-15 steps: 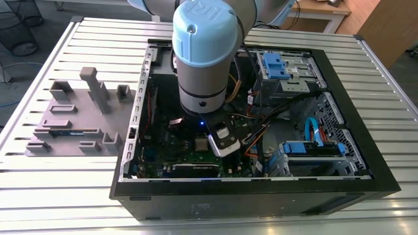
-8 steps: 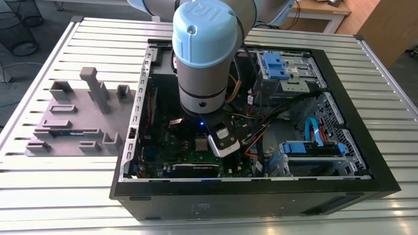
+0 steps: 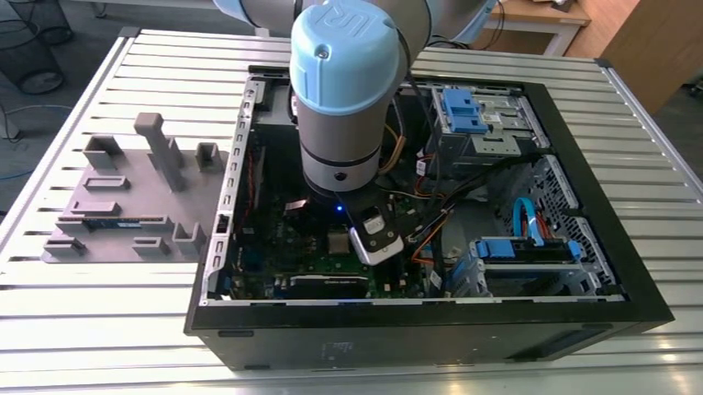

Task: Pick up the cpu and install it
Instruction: 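Place the cpu into insertion slot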

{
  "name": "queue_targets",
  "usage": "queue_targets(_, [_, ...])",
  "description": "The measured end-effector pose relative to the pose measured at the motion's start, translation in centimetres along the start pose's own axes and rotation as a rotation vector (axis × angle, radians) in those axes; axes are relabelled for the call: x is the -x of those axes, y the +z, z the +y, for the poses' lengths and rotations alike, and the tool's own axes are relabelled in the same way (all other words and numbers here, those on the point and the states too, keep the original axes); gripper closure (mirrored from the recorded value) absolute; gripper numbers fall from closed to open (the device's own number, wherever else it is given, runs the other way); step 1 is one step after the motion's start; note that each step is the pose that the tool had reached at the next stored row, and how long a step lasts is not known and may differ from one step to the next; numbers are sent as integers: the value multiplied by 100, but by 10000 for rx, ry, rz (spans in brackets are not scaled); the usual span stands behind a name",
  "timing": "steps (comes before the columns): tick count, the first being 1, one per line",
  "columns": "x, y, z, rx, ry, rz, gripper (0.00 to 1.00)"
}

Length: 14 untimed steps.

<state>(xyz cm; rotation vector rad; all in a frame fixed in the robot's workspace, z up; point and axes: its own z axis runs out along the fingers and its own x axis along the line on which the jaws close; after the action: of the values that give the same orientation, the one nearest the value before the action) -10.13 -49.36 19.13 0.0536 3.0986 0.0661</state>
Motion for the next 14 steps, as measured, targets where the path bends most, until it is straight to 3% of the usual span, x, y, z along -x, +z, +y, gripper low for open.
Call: queue_targets(14, [0,7,0,2,0,-1,61])
